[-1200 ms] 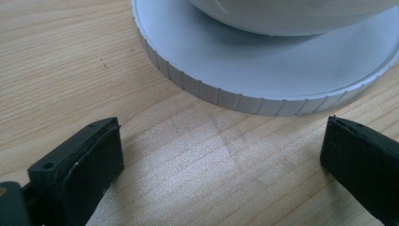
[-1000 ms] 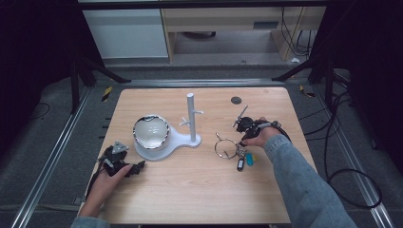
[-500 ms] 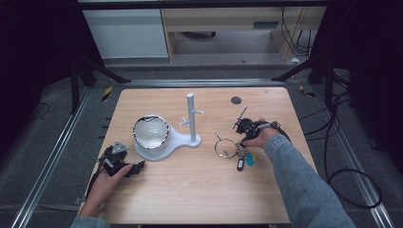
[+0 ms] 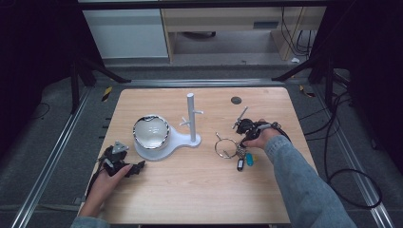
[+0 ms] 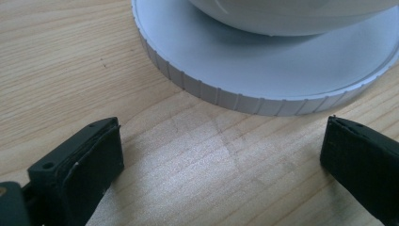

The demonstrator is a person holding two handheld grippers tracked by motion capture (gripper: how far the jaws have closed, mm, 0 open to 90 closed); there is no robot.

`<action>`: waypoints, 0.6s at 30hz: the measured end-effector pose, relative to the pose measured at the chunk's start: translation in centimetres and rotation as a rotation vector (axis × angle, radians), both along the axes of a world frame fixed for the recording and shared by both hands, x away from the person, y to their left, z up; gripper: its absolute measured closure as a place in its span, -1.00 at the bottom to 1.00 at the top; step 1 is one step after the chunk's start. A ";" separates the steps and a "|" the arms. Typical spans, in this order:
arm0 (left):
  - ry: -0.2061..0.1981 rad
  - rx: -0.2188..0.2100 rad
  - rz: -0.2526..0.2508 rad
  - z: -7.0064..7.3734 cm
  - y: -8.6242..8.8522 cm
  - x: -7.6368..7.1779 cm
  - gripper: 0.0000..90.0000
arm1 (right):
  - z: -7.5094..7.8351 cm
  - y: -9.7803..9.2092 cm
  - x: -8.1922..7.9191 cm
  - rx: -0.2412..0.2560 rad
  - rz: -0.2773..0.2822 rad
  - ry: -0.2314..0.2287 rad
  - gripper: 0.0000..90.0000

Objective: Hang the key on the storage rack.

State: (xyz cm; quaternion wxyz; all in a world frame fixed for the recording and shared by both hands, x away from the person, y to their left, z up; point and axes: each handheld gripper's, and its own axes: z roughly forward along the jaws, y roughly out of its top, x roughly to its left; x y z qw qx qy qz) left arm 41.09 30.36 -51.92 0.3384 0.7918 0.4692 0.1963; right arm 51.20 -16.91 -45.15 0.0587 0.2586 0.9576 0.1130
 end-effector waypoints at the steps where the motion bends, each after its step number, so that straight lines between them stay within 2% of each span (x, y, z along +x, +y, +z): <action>1: 0.000 0.000 0.000 0.0 0.0 0.0 -1.00 | -0.1 0.1 0.1 -0.004 0.000 0.000 0.81; 9: 0.000 0.000 0.000 0.0 0.0 0.0 -1.00 | -0.8 0.4 0.5 -0.024 0.005 0.014 0.79; 11: 0.000 0.000 0.000 0.0 0.0 0.0 -1.00 | -1.0 0.5 0.6 -0.043 0.012 0.022 0.78; 14: 0.000 0.000 0.000 0.0 0.0 0.0 -1.00 | -1.1 0.5 0.7 -0.039 0.011 0.026 0.79; 18: 0.000 0.000 0.000 0.0 0.0 0.0 -1.00 | -1.1 0.5 0.7 -0.037 0.009 0.039 0.90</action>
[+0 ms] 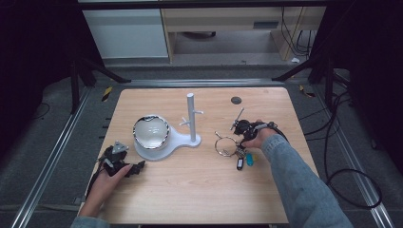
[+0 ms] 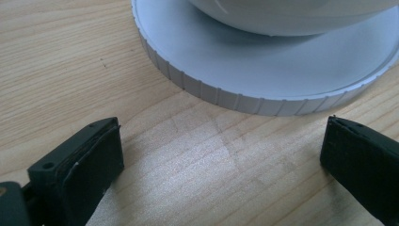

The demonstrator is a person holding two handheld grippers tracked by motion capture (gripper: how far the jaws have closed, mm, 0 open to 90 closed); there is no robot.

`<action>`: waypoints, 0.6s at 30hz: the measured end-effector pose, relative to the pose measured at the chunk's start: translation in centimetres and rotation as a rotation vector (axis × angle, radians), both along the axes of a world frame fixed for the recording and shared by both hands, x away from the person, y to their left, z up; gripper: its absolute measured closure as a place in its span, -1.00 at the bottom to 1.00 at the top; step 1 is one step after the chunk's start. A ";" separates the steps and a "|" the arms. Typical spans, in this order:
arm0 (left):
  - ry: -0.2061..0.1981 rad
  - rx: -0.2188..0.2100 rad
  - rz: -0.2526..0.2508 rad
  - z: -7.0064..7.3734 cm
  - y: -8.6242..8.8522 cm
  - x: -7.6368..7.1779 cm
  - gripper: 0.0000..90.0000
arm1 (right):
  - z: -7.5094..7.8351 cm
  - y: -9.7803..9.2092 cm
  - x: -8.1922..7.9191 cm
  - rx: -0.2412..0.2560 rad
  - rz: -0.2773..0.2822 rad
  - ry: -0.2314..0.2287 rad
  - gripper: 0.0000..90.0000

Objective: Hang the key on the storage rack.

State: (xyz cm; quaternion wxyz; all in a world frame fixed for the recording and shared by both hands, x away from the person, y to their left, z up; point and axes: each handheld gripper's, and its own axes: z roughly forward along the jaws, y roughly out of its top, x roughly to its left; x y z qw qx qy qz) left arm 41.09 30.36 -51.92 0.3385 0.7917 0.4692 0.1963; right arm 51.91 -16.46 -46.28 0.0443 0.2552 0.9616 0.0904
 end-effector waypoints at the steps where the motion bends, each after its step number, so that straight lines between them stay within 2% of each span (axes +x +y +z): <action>1: 0.000 0.000 0.000 0.0 0.0 0.0 -1.00 | 0.0 0.0 0.0 -0.001 -0.003 -0.002 0.91; 6: 0.000 0.000 0.000 0.0 0.0 0.0 -1.00 | 0.1 -0.2 0.1 0.001 -0.027 0.003 0.93; 9: 0.000 0.000 0.000 0.0 0.0 0.0 -1.00 | 0.5 -0.4 0.0 0.022 -0.032 0.001 0.93; 18: 0.000 0.000 0.000 0.0 0.0 0.0 -1.00 | 3.1 -1.0 -0.4 0.089 -0.058 -0.012 0.94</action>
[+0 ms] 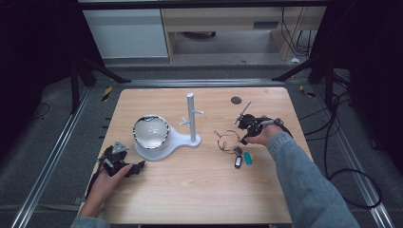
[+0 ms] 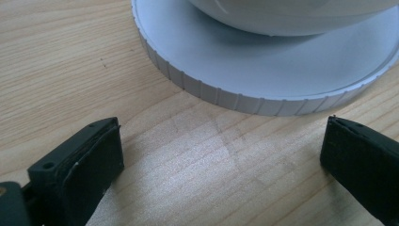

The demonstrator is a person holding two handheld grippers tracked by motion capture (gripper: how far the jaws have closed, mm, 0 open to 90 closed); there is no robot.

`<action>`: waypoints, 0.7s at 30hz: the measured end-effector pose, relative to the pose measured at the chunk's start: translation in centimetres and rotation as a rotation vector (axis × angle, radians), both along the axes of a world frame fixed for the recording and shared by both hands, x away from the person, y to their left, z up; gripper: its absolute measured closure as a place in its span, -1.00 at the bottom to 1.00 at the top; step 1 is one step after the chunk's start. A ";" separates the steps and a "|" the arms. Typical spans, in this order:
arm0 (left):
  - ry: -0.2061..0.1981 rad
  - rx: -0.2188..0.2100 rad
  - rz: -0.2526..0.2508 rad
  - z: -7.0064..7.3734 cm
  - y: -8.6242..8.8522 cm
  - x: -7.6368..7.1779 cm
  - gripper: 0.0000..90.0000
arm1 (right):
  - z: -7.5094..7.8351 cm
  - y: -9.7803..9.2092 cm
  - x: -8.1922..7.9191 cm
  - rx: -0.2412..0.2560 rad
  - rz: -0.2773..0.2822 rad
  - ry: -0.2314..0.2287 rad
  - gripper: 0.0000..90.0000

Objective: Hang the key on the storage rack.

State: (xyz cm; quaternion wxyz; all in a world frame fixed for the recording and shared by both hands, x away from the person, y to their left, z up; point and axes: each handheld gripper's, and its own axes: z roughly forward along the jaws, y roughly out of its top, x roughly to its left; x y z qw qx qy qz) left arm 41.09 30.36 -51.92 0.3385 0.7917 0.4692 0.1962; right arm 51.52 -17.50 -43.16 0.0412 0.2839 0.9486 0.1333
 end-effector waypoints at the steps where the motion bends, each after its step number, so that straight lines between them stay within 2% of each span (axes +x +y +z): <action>1: 0.000 0.000 0.000 0.0 0.0 0.0 -1.00 | 0.3 -0.1 -0.1 0.016 -0.004 -0.003 0.94; 9: 0.000 0.000 0.000 0.0 0.0 0.0 -1.00 | 3.4 -0.3 -0.4 0.059 -0.009 -0.046 0.94; 10: 0.000 0.000 0.000 0.0 0.0 0.0 -1.00 | 4.1 -0.3 -0.4 0.056 -0.007 -0.057 0.94; 13: 0.000 0.000 0.000 0.0 0.0 0.0 -1.00 | 4.8 -0.2 -0.5 0.052 -0.006 -0.065 0.94; 14: 0.000 0.000 0.000 0.0 0.0 0.0 -1.00 | 5.6 -0.3 -0.5 0.067 -0.007 -0.072 0.94; 21: 0.000 0.000 0.000 0.0 0.0 0.0 -1.00 | 7.4 -0.5 -0.5 0.082 -0.019 -0.093 0.94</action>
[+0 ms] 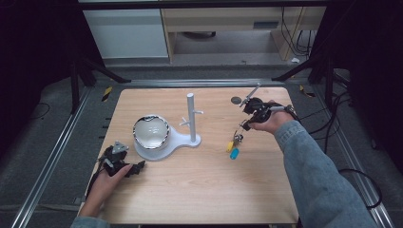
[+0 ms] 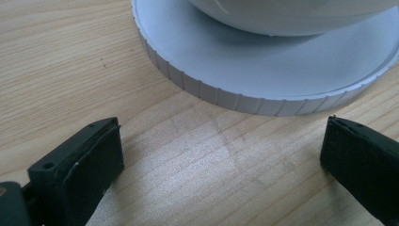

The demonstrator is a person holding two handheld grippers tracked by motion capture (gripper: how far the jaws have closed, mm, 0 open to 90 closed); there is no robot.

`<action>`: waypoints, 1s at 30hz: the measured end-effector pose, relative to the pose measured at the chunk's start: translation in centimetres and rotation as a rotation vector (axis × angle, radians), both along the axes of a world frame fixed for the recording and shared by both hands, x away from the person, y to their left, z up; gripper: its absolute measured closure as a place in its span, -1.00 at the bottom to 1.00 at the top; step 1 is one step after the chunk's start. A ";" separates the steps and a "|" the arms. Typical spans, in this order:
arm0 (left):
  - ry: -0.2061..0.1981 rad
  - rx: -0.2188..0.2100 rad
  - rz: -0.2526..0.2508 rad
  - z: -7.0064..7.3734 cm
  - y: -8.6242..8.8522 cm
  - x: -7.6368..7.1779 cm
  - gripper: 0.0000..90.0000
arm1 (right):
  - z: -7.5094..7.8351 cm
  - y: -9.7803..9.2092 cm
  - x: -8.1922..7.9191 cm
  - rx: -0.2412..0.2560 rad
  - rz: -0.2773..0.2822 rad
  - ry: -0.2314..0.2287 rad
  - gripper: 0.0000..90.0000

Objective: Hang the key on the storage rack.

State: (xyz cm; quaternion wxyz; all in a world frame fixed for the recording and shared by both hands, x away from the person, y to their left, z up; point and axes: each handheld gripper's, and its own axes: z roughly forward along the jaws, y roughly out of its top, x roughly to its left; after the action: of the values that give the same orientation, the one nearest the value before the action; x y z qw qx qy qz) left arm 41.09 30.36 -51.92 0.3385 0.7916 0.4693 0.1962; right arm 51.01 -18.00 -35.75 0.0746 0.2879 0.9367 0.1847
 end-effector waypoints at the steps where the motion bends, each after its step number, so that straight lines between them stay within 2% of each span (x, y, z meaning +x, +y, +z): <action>1: 0.000 0.000 0.000 0.0 0.0 0.0 -1.00 | 0.5 0.0 -0.1 0.008 -0.005 -0.004 0.94; 7: 0.000 -0.002 0.001 0.0 0.0 0.0 -1.00 | 1.8 0.2 -0.2 0.028 -0.007 -0.019 0.94; 16: -0.001 -0.002 0.002 0.0 0.0 0.0 -1.00 | 3.5 0.6 -0.2 0.022 0.000 -0.040 0.94; 24: -0.002 -0.001 0.001 0.0 0.0 0.0 -1.00 | 6.0 1.5 -0.3 0.020 0.011 -0.073 0.94; 30: -0.002 -0.001 0.001 0.0 0.0 0.0 -1.00 | 7.2 2.0 -0.6 0.016 0.026 -0.089 0.94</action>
State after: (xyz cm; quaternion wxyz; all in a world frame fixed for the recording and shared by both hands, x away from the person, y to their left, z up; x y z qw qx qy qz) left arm 41.10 30.35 -51.93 0.3394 0.7911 0.4694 0.1968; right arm 50.45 -15.95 -28.58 0.1118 0.2680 0.9346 0.2057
